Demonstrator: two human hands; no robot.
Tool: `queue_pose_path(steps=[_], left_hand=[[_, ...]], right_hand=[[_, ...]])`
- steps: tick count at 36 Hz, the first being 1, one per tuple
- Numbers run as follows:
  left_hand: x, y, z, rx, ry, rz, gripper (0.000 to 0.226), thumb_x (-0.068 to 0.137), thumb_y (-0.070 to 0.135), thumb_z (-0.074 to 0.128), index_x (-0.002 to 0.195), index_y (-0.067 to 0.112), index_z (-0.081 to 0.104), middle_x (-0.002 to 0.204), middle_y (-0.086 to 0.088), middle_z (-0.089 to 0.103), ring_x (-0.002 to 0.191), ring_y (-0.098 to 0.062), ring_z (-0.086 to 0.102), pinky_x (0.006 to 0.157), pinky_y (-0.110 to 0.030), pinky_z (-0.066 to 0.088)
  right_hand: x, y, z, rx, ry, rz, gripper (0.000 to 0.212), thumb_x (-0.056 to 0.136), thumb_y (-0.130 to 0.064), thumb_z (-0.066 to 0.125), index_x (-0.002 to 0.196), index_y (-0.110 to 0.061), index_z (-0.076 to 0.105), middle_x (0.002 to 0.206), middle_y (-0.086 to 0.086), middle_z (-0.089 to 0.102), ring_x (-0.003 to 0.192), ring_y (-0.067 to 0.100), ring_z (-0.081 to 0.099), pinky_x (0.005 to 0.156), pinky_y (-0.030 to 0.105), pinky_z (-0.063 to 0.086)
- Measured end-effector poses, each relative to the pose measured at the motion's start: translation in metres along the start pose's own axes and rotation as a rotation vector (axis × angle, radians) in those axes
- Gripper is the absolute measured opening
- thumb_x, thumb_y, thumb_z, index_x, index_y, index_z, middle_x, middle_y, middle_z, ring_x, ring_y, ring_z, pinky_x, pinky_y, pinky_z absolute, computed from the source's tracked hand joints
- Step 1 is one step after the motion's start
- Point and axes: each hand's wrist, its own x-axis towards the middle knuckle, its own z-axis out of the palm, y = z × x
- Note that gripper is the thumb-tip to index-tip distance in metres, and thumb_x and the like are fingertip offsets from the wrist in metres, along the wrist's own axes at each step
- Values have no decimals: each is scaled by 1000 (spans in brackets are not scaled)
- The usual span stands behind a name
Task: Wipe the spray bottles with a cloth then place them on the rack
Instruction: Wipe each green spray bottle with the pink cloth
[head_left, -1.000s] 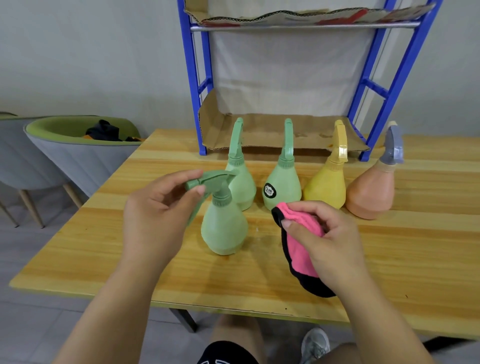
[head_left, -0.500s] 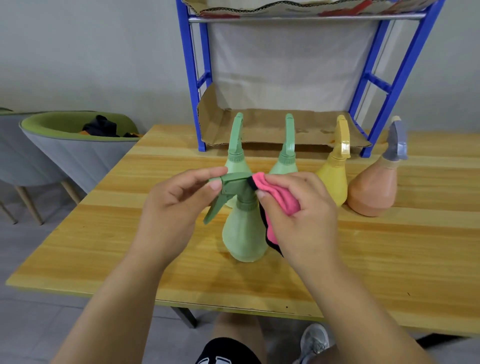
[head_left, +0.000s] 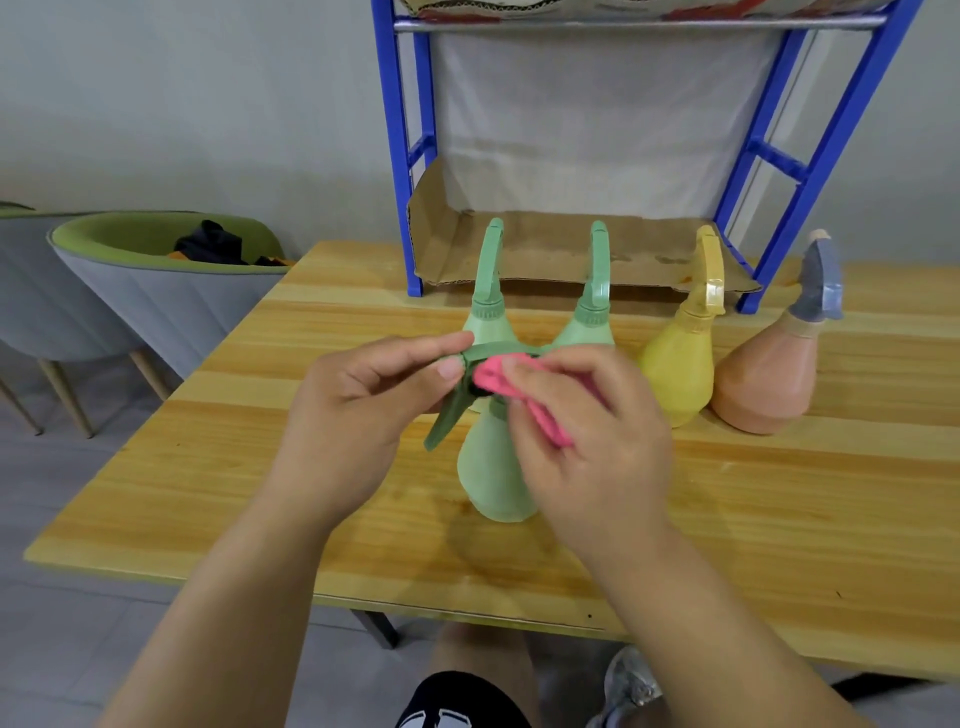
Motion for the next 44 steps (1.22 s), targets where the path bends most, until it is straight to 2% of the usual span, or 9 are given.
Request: queue_pose_path(steps=[10, 13, 17, 20, 24, 26, 30, 36, 44], left_hand=[[0, -1, 1, -38, 1, 1, 27, 72, 21, 62, 97, 17, 72, 95, 0, 75, 85, -11, 71, 75, -20, 56], [-1, -3, 1, -43, 2, 9, 24, 74, 20, 63, 96, 18, 72, 92, 3, 76, 85, -11, 70, 74, -21, 55], [-2, -9, 1, -21, -16, 64, 16, 79, 23, 71, 95, 25, 74, 91, -3, 74, 84, -17, 67, 78, -29, 55], [-2, -11, 6, 2, -13, 94, 24, 70, 34, 70, 94, 29, 71, 86, 4, 71, 78, -9, 63, 68, -20, 53], [0, -13, 15, 66, 72, 122, 24, 69, 26, 81, 90, 29, 68, 79, 13, 70, 70, -1, 62, 65, -13, 49], [0, -13, 19, 102, 108, 142, 20, 70, 27, 73, 90, 28, 67, 76, 16, 70, 66, 2, 61, 62, -11, 48], [-1, -14, 18, 170, 147, 154, 21, 69, 33, 68, 90, 34, 68, 85, 12, 73, 77, -5, 68, 69, -17, 54], [-1, -16, 17, 176, 140, 178, 21, 69, 34, 68, 91, 35, 68, 85, 14, 73, 77, -5, 69, 70, -20, 56], [0, -19, 19, 150, 133, 197, 22, 70, 31, 70, 92, 34, 67, 84, 15, 72, 75, -3, 67, 67, -15, 52]], right_hand=[[-37, -10, 18, -71, -176, -77, 12, 82, -7, 71, 91, -12, 77, 82, 10, 67, 68, 29, 61, 59, 40, 47], [-39, -9, 16, -80, -149, -79, 12, 84, -8, 69, 92, -12, 78, 82, 9, 68, 68, 29, 62, 58, 40, 47], [-25, -1, 2, 66, -22, 50, 12, 84, -8, 74, 94, -2, 76, 88, 12, 67, 75, 27, 65, 63, 39, 52], [-12, 6, -6, 141, 34, 177, 16, 85, -13, 72, 96, -3, 75, 92, 5, 62, 82, 17, 64, 72, 29, 54], [-6, 10, -8, 168, 8, 319, 19, 84, -19, 70, 101, -11, 73, 93, -1, 61, 87, 2, 59, 77, 16, 49], [-7, 9, -5, 172, -19, 282, 19, 84, -18, 70, 101, -9, 74, 94, 2, 62, 88, 8, 61, 76, 21, 51], [-16, 13, 2, 156, -43, 223, 19, 85, -14, 70, 100, -5, 74, 92, 6, 63, 83, 17, 64, 71, 30, 54], [-21, 20, -4, 214, -149, 582, 19, 81, -12, 74, 95, -26, 73, 88, -10, 59, 84, 1, 58, 72, 5, 42], [-17, 9, -5, 253, -114, 458, 22, 81, -10, 72, 102, -14, 73, 93, -8, 58, 88, 0, 57, 75, 7, 44]])
